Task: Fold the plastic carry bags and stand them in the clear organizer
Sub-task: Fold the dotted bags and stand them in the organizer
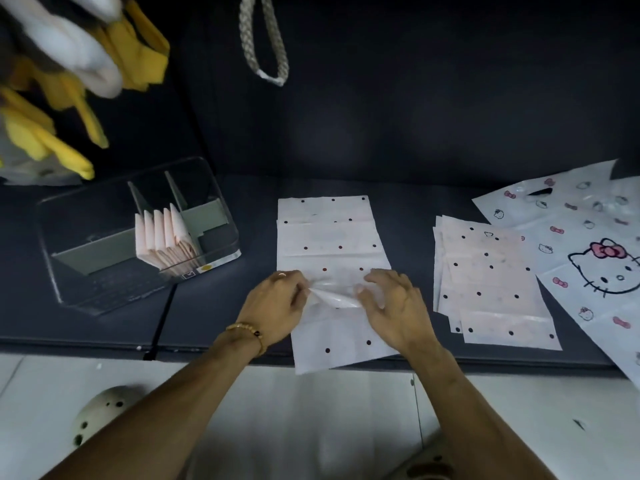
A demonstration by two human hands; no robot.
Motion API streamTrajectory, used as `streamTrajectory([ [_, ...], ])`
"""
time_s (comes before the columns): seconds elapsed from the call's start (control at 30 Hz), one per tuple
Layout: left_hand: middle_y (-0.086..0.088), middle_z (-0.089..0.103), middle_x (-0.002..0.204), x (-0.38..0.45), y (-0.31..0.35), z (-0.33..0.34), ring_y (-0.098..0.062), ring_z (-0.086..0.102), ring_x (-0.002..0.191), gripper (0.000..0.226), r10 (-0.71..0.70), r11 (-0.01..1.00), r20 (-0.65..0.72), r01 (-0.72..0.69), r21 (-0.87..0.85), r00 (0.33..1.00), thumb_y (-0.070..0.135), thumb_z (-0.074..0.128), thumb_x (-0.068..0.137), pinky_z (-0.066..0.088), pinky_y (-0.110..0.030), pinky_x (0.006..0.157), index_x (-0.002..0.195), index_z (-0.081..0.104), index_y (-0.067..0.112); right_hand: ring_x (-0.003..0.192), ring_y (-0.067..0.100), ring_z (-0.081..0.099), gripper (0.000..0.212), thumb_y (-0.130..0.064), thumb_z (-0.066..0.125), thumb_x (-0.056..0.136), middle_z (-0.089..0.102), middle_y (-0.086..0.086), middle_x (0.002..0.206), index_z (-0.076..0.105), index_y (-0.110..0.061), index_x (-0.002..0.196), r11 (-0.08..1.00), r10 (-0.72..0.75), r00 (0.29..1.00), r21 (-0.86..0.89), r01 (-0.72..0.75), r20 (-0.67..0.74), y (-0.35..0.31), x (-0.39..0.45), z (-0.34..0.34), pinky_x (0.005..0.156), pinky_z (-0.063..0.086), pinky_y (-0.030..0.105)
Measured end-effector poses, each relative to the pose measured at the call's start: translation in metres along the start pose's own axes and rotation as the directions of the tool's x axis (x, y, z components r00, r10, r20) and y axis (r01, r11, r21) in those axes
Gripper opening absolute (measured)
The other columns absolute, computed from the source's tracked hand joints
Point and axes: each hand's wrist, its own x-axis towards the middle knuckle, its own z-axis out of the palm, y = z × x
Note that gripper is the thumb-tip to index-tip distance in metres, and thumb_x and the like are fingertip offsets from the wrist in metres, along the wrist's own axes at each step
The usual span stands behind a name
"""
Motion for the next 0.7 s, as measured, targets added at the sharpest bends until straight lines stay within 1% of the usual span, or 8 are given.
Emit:
streamTrajectory([
  [0.07, -0.001, 0.068, 0.093, -0.015, -0.014, -0.017, -0.022, 0.061, 0.081, 0.005, -0.04, 0.998, 0.037, 0.042, -0.049, 0.999, 0.026, 0.049, 0.095, 0.052, -0.038, 0.071, 0.093, 0.053, 0.023, 0.126, 0.015, 0.046, 0.074, -0.071, 0.057, 0.073, 0.051, -0.01, 0.138, 0.049, -0.031, 0.134, 0.996, -0.033, 0.978, 0.084, 0.016, 0.204, -0.019, -0.005, 0.0, 0.103, 0.036, 0.033],
  [0.13, -0.003, 0.069, 0.098, -0.029, -0.027, -0.032, -0.024, 0.062, 0.084, 0.006, -0.073, 0.994, 0.1, 0.081, -0.08, 0.992, 0.026, 0.047, 0.097, 0.052, -0.041, 0.072, 0.091, 0.049, 0.024, 0.134, 0.014, 0.037, 0.088, -0.068, 0.065, 0.07, 0.041, -0.012, 0.148, 0.031, -0.039, 0.145, 0.998, -0.068, 0.916, 0.015, 0.068, 0.396, -0.032, -0.01, 0.005, 0.108, 0.031, 0.031],
  [0.23, -0.002, 0.068, 0.094, -0.046, -0.037, -0.043, -0.019, 0.06, 0.079, 0.008, -0.083, 0.989, 0.193, 0.104, -0.105, 0.978, 0.025, 0.046, 0.098, 0.05, -0.038, 0.072, 0.091, 0.048, 0.021, 0.131, 0.014, 0.043, 0.057, -0.033, 0.064, 0.089, 0.046, -0.008, 0.145, 0.043, -0.031, 0.141, 0.991, -0.112, 0.888, -0.021, 0.135, 0.447, -0.039, -0.018, 0.018, 0.109, 0.032, 0.026],
  [0.33, 0.003, 0.057, 0.072, -0.059, -0.042, -0.05, -0.007, 0.048, 0.062, 0.015, -0.112, 0.958, 0.177, 0.154, -0.243, 0.978, 0.019, 0.049, 0.097, 0.041, -0.027, 0.062, 0.082, 0.05, 0.02, 0.087, 0.01, 0.062, 0.014, -0.023, 0.06, 0.092, 0.068, -0.008, 0.098, 0.071, -0.022, 0.101, 0.986, 0.004, 0.919, 0.151, -0.069, 0.394, -0.036, -0.025, 0.026, 0.083, 0.052, 0.03],
  [0.37, 0.003, 0.056, 0.072, -0.064, -0.045, -0.052, -0.007, 0.048, 0.064, 0.017, -0.152, 0.931, 0.158, 0.195, -0.309, 0.976, 0.016, 0.05, 0.096, 0.04, -0.025, 0.063, 0.079, 0.051, 0.02, 0.078, 0.008, 0.06, 0.009, -0.024, 0.062, 0.091, 0.066, -0.009, 0.088, 0.07, -0.021, 0.093, 0.958, 0.053, 0.919, 0.241, -0.157, 0.39, -0.036, -0.026, 0.027, 0.075, 0.052, 0.029],
  [0.43, -0.001, 0.059, 0.079, -0.071, -0.053, -0.055, -0.012, 0.052, 0.072, 0.018, -0.239, 0.873, 0.109, 0.262, -0.41, 0.965, 0.012, 0.053, 0.094, 0.043, -0.026, 0.069, 0.078, 0.055, 0.018, 0.086, 0.009, 0.063, 0.017, -0.029, 0.065, 0.088, 0.067, -0.01, 0.095, 0.069, -0.02, 0.103, 0.88, 0.136, 0.907, 0.371, -0.296, 0.399, -0.039, -0.027, 0.029, 0.079, 0.053, 0.028],
  [0.57, 0.006, 0.065, 0.083, -0.078, -0.061, -0.055, -0.006, 0.058, 0.075, 0.011, -0.311, 0.782, 0.076, 0.3, -0.547, 0.948, 0.026, 0.065, 0.088, 0.043, -0.011, 0.067, 0.085, 0.064, 0.016, 0.079, -0.001, 0.062, 0.005, -0.027, 0.062, 0.09, 0.067, -0.017, 0.087, 0.065, -0.027, 0.093, 0.862, 0.182, 0.931, 0.405, -0.306, 0.317, -0.051, -0.025, 0.035, 0.058, 0.046, 0.01],
  [0.7, 0.012, 0.069, 0.099, -0.082, -0.068, -0.054, 0.0, 0.063, 0.092, 0.037, -0.285, 0.758, 0.174, 0.333, -0.561, 0.942, 0.037, 0.08, 0.071, 0.048, -0.014, 0.078, 0.104, 0.065, 0.029, 0.079, 0.0, 0.058, 0.007, -0.026, 0.057, 0.091, 0.063, -0.014, 0.087, 0.061, -0.025, 0.097, 0.861, 0.234, 0.925, 0.378, -0.34, 0.298, -0.055, -0.025, 0.043, 0.047, 0.039, 0.004],
])
